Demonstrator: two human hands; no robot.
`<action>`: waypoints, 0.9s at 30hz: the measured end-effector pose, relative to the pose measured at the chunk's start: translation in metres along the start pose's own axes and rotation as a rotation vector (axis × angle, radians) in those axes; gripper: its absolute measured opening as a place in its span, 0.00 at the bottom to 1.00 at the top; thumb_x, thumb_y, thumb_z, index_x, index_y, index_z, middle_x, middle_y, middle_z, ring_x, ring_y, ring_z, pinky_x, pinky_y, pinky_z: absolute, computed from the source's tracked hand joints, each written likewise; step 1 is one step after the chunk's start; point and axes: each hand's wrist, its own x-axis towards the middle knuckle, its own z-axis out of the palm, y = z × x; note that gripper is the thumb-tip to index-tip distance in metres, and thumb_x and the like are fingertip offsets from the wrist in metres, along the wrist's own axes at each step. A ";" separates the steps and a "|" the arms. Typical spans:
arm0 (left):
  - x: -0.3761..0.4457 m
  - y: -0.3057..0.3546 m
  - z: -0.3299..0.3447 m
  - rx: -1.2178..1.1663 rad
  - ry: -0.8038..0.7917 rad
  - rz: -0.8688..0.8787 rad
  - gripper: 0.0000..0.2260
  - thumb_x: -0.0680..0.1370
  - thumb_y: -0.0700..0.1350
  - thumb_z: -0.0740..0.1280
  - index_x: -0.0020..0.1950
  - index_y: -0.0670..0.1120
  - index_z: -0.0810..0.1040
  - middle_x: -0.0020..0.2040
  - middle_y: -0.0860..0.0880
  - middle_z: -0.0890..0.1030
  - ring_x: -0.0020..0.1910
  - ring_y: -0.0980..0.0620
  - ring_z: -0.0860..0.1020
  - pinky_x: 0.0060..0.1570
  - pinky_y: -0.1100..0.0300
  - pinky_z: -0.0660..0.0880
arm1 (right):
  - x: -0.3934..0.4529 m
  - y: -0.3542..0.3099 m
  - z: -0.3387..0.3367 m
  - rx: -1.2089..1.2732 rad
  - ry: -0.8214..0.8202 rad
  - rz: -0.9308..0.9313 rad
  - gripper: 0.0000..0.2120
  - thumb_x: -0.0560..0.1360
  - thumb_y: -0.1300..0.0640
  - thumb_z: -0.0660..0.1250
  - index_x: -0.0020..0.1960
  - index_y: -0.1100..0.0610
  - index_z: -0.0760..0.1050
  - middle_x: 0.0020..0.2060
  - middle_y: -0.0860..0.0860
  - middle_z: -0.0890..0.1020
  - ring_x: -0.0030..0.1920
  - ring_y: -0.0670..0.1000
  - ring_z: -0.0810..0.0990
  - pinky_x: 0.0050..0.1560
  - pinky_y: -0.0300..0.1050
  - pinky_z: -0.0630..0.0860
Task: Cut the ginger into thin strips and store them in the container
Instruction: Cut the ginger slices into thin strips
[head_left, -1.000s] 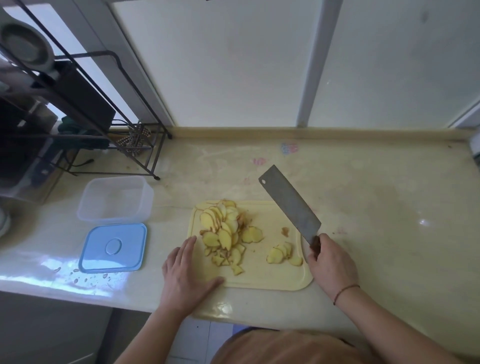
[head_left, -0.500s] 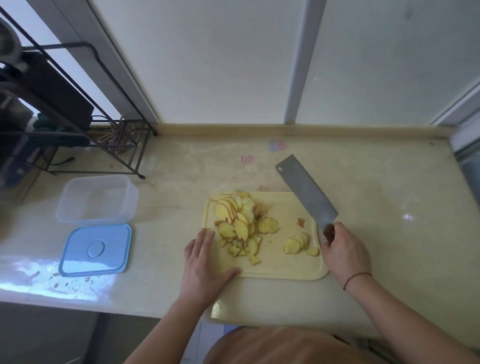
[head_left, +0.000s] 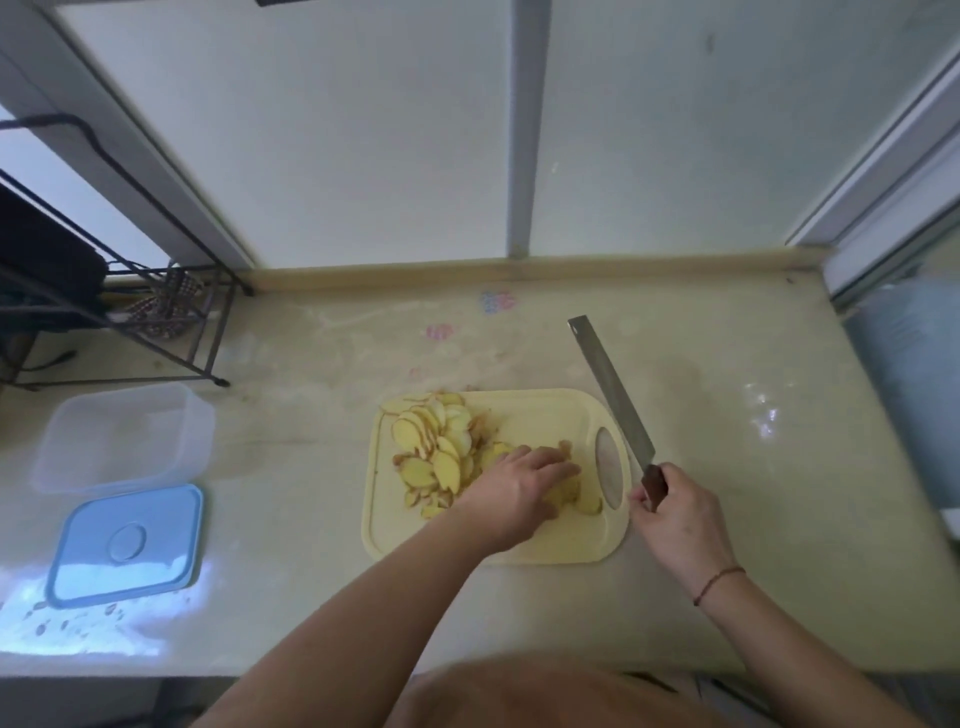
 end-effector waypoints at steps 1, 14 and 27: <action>0.004 0.000 -0.001 0.001 -0.020 0.007 0.26 0.78 0.42 0.72 0.75 0.47 0.71 0.72 0.44 0.72 0.66 0.42 0.71 0.67 0.49 0.68 | -0.001 0.001 0.000 0.005 -0.006 -0.001 0.07 0.75 0.59 0.70 0.41 0.57 0.73 0.31 0.49 0.75 0.35 0.55 0.74 0.38 0.43 0.68; 0.000 0.008 0.003 -0.221 0.144 -0.246 0.19 0.78 0.39 0.69 0.70 0.44 0.76 0.59 0.45 0.79 0.55 0.45 0.79 0.57 0.53 0.76 | -0.006 -0.012 0.022 0.098 -0.126 -0.013 0.09 0.71 0.58 0.74 0.42 0.53 0.73 0.38 0.47 0.82 0.40 0.52 0.79 0.41 0.42 0.71; -0.005 0.019 0.006 -0.162 0.148 -0.349 0.20 0.78 0.44 0.67 0.70 0.48 0.74 0.53 0.47 0.80 0.50 0.46 0.79 0.50 0.50 0.78 | -0.005 -0.017 0.022 -0.116 -0.165 -0.196 0.11 0.77 0.51 0.71 0.53 0.53 0.72 0.42 0.46 0.76 0.46 0.52 0.81 0.41 0.39 0.71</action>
